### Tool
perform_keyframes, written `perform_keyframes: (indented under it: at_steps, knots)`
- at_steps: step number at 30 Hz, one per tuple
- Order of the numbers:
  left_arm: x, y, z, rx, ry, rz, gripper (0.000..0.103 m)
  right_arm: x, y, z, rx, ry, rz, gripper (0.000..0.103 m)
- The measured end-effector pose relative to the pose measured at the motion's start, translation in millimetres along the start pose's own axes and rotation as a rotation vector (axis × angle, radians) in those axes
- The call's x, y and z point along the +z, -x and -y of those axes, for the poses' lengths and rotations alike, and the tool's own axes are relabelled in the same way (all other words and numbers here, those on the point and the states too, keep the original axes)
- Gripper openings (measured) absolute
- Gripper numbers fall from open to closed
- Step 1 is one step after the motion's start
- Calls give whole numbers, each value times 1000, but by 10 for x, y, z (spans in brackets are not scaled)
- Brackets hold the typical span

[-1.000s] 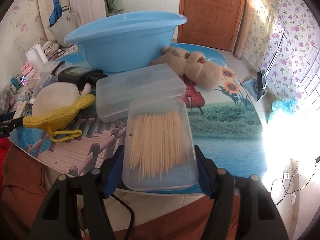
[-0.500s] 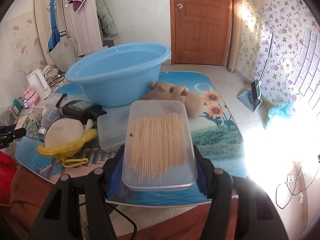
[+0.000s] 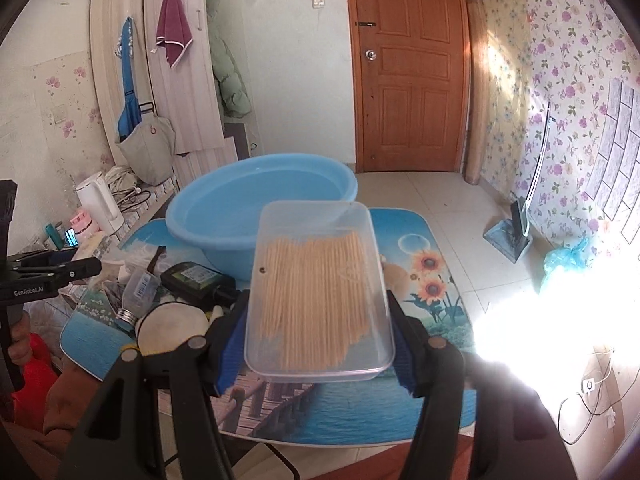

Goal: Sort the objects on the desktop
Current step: 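Carry the tissue pack and toothpick box into the blue basin and release both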

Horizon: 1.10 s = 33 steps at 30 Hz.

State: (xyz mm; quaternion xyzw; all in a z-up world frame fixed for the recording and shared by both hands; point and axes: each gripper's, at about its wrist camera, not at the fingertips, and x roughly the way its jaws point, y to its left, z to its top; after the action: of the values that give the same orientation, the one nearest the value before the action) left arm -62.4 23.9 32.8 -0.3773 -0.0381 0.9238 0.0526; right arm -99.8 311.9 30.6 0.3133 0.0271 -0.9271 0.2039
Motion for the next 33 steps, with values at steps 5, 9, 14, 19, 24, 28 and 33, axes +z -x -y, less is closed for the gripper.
perform_keyframes:
  at_steps: [5, 9, 14, 19, 24, 28, 33]
  knots:
    - [219, -108, 186, -27, -35, 16, 57, 143, -81, -115, 42, 30, 34, 60]
    - [356, -234, 275, -67, -39, 9, 57, 249, -156, -230, 74, 64, 59, 60]
    - [508, -415, 339, -87, -45, -5, 57, 342, -270, -261, 94, 78, 66, 60]
    - [654, -602, 382, -88, -55, -10, 57, 400, -409, -217, 98, 79, 54, 60]
    - [750, -845, 456, -85, -73, -26, 58, 449, -539, -191, 102, 76, 49, 60]
    - [771, -1008, 481, -92, -82, -46, 59, 499, -650, -210, 104, 88, 47, 60]
    - [749, -1025, 451, -93, -94, -45, 78, 575, -830, -221, 108, 91, 26, 60]
